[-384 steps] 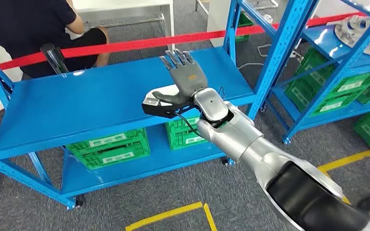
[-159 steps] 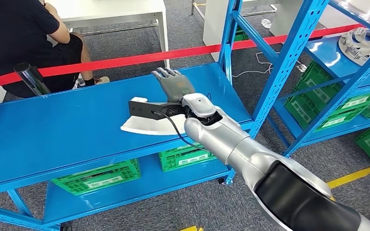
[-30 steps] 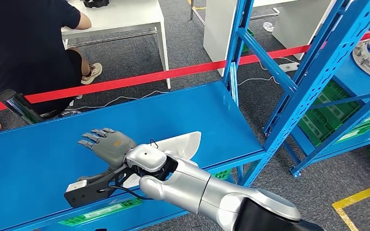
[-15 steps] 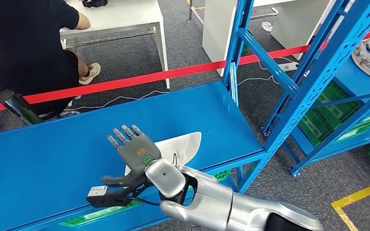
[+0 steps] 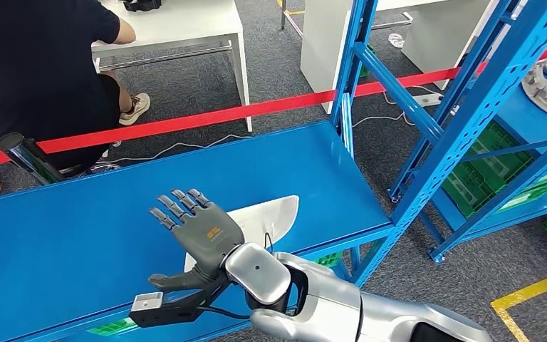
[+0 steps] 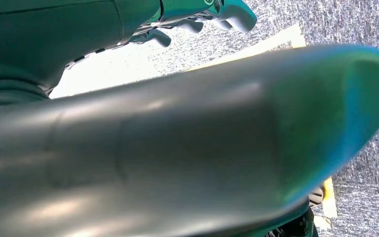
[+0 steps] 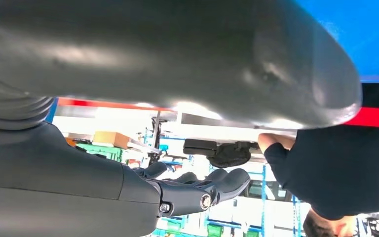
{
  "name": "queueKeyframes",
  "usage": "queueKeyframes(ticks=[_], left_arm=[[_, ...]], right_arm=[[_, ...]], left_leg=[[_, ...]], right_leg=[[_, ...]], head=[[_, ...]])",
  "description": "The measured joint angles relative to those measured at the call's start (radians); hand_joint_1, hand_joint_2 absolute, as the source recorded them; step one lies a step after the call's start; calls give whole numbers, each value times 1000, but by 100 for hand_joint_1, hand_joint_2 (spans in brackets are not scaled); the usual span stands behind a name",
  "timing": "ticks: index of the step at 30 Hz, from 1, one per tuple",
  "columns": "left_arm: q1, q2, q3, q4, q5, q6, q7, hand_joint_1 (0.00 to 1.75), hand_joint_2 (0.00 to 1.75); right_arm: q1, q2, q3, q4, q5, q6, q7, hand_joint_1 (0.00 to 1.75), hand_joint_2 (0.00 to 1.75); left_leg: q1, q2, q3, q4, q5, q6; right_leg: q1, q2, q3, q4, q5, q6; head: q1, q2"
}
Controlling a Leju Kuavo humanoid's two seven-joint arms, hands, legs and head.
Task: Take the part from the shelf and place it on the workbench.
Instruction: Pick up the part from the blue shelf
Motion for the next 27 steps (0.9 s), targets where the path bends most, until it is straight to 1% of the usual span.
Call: queueKeyframes(ticks=[1, 5, 10, 27], left_arm=[[0, 0, 0, 0, 0, 0, 0, 0, 0], [0, 0, 4, 0, 0, 0, -1, 0, 0], [1, 0, 8, 0, -1, 0, -3, 0, 0], [0, 0, 8, 0, -7, 0, -1, 0, 0]], right_arm=[[0, -1, 0, -4, 0, 0, -1, 0, 0], [0, -6, 0, -16, -9, 12, -6, 0, 175], [0, -9, 0, -27, -40, 47, -12, 0, 175], [1, -13, 0, -34, -72, 88, 2, 0, 175]], left_leg=[[0, 0, 0, 0, 0, 0], [0, 0, 0, 0, 0, 0], [0, 0, 0, 0, 0, 0], [0, 0, 0, 0, 0, 0]], right_leg=[[0, 0, 0, 0, 0, 0], [0, 0, 0, 0, 0, 0], [0, 0, 0, 0, 0, 0], [0, 0, 0, 0, 0, 0]], head=[[0, 0], [0, 0], [0, 0], [0, 0]])
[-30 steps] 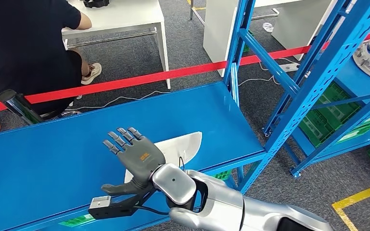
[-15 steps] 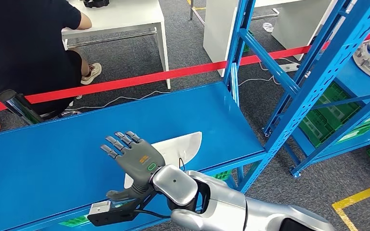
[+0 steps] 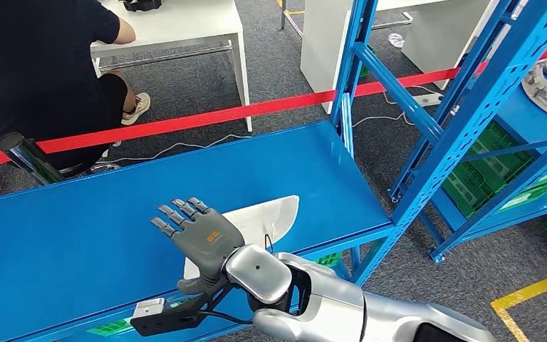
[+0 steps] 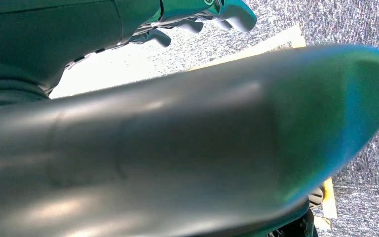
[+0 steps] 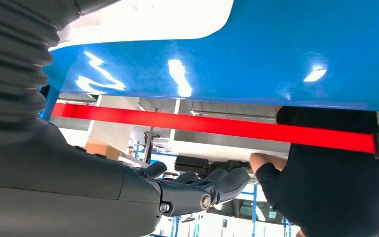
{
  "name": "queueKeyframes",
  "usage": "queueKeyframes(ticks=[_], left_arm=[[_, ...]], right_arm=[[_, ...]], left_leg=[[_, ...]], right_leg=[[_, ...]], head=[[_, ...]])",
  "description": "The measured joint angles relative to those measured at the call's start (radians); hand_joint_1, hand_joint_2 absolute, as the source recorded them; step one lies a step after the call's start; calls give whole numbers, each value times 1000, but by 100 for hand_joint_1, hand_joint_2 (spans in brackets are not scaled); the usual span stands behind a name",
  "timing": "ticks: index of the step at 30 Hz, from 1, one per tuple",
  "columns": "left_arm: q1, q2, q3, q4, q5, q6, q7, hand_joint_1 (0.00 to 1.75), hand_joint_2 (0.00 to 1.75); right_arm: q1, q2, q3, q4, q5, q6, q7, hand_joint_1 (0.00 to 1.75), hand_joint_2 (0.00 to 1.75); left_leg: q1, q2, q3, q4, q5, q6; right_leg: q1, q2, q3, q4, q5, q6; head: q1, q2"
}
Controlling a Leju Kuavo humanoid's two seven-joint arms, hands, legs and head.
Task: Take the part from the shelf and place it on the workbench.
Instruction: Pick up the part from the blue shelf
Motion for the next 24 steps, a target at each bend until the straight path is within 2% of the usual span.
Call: queueKeyframes(ticks=[6, 11, 24], left_arm=[[0, 0, 0, 0, 0, 0, 0, 0, 0], [0, 0, 1, 0, -3, 0, 6, 0, 0], [-1, 0, 3, -1, -10, 0, 11, 0, 0]], right_arm=[[0, -1, 0, -2, 0, 5, 3, 0, 175], [12, -23, 0, -10, -14, 54, 35, 0, 175], [52, -50, 0, 10, -15, 56, 37, 0, 175]], left_leg=[[0, 0, 0, 0, 0, 0], [0, 0, 0, 0, 0, 0], [0, 0, 0, 0, 0, 0]], right_leg=[[0, 0, 0, 0, 0, 0], [0, 0, 0, 0, 0, 0], [0, 0, 0, 0, 0, 0]], head=[[0, 0], [0, 0], [0, 0]])
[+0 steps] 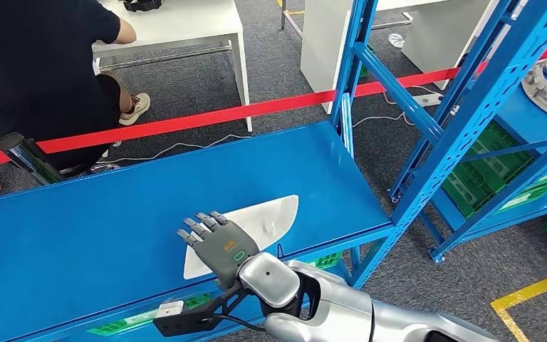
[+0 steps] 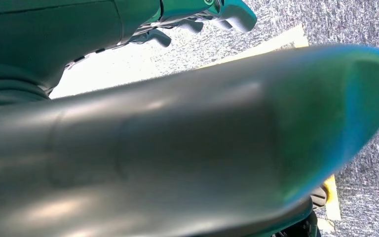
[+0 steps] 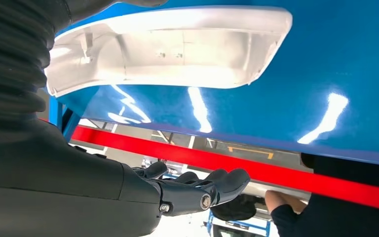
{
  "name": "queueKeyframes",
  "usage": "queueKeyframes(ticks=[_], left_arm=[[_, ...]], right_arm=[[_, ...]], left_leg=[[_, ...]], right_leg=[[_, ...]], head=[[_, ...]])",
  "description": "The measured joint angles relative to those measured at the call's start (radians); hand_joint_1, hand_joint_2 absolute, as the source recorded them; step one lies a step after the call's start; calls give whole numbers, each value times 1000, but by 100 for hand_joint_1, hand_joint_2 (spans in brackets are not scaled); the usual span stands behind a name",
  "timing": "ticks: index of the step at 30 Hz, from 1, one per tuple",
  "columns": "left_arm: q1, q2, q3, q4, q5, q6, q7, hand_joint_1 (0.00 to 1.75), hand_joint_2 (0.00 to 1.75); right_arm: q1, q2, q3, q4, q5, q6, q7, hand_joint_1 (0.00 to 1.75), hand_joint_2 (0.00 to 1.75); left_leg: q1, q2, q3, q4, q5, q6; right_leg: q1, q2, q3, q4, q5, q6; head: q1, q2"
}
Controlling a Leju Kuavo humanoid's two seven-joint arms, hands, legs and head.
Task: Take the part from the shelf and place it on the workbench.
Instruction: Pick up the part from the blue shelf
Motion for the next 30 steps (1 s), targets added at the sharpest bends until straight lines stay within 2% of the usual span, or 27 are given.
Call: queueKeyframes(ticks=[19, 22, 26, 30], left_arm=[[-4, -2, 0, -4, -15, 0, -4, 0, 0], [-23, -28, -5, -19, -12, 1, -17, 0, 0], [-48, -82, -67, -74, -4, 1, 29, 0, 0], [-49, -95, -126, -95, 40, 0, 26, 0, 0]], right_arm=[[44, -25, 0, 55, -17, -13, -4, 0, 175], [58, -25, 0, 75, -19, -27, 8, 0, 175], [78, -22, 0, 123, -19, -49, 12, 0, 175], [91, -22, 0, 162, -19, -59, 12, 0, 175]], left_leg=[[0, 0, 1, 0, 0, 0], [-1, -1, 1, 0, 0, 0], [-1, -3, 2, 0, -1, 2], [-1, -1, 3, 1, -2, 3]], right_leg=[[0, 0, 0, 0, 0, 0], [-1, -2, 1, 0, 0, 0], [-1, -3, 4, 0, -1, 2], [-1, -1, 4, -1, -1, 2]], head=[[0, 0], [0, 0], [0, 0], [0, 0]])
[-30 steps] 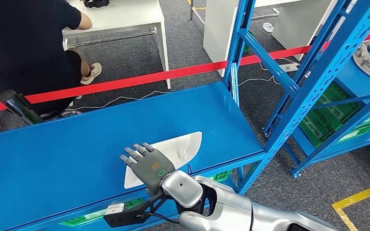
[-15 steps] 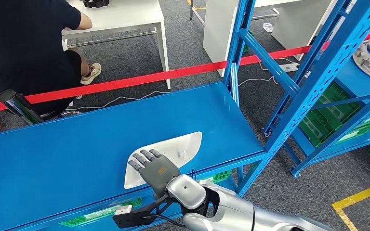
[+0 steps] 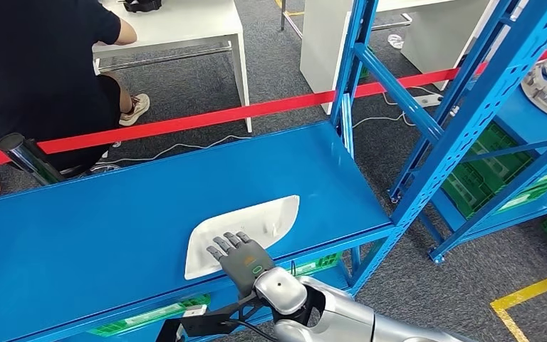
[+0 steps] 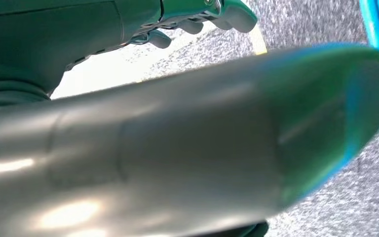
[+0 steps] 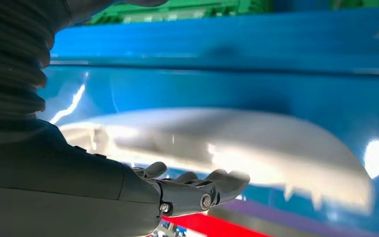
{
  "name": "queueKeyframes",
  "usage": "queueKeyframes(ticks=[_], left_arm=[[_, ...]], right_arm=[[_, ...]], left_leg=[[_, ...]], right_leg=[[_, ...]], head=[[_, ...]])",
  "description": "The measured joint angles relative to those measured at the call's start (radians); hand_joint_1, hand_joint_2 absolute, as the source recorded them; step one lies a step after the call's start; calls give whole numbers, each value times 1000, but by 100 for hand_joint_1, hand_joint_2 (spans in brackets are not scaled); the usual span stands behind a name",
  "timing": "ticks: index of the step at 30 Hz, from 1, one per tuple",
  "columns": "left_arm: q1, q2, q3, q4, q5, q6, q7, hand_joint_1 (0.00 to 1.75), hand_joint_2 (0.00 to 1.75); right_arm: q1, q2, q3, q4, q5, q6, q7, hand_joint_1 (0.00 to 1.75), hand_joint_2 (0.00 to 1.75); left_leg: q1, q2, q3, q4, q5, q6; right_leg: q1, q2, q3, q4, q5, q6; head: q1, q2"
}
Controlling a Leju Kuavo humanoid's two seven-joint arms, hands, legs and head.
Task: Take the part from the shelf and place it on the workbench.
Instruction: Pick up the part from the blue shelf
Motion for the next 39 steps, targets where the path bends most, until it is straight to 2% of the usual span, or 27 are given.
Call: queueKeyframes(ticks=[4, 9, 10, 13, 14, 23, 39], left_arm=[[1, 4, -29, -5, 17, 2, -4, 0, 0], [2, 6, -56, -6, 60, 1, 1, 0, 0], [2, 8, -59, -4, 68, 1, 3, 0, 0], [6, 17, -62, 4, 90, 1, 6, 0, 0], [8, 21, -62, 8, 95, 1, 3, 0, 0], [18, 45, -62, 36, 105, 1, -13, 0, 0], [18, 49, -62, 49, 105, 1, -13, 0, 0]], right_arm=[[6, 0, 0, 20, 0, -5, 1, 0, 175], [13, 0, -7, 43, -7, -7, 18, 30, 175], [15, 0, -10, 50, -9, -8, 20, 45, 175], [23, 0, -17, 64, -10, -11, 23, 151, 175], [27, 0, -20, 66, -10, -12, 24, 172, 175], [30, 0, -58, 71, -6, -17, 25, 175, 175], [17, 6, -67, 82, 0, -21, 23, 175, 175]], left_leg=[[0, -1, 0, 0, 0, 0], [0, -1, 0, 0, -1, -1], [0, -1, 0, 0, -1, -1], [0, -1, 0, 0, -1, 0], [0, -1, 0, 0, -1, 0], [0, 0, 5, 0, -3, 0], [0, -1, 11, 0, -4, 2]], right_leg=[[0, -1, 0, 0, -1, 1], [0, -1, 0, 0, -1, 1], [0, -1, 0, 0, -1, 1], [0, -1, 1, 0, -2, 1], [0, -1, 1, 0, -2, 1], [0, -1, 5, 0, -3, 2], [0, -2, 13, -1, -5, 2]], head=[[0, 0], [0, 0], [0, 0], [0, 0], [0, 0], [0, 0], [0, 0]])
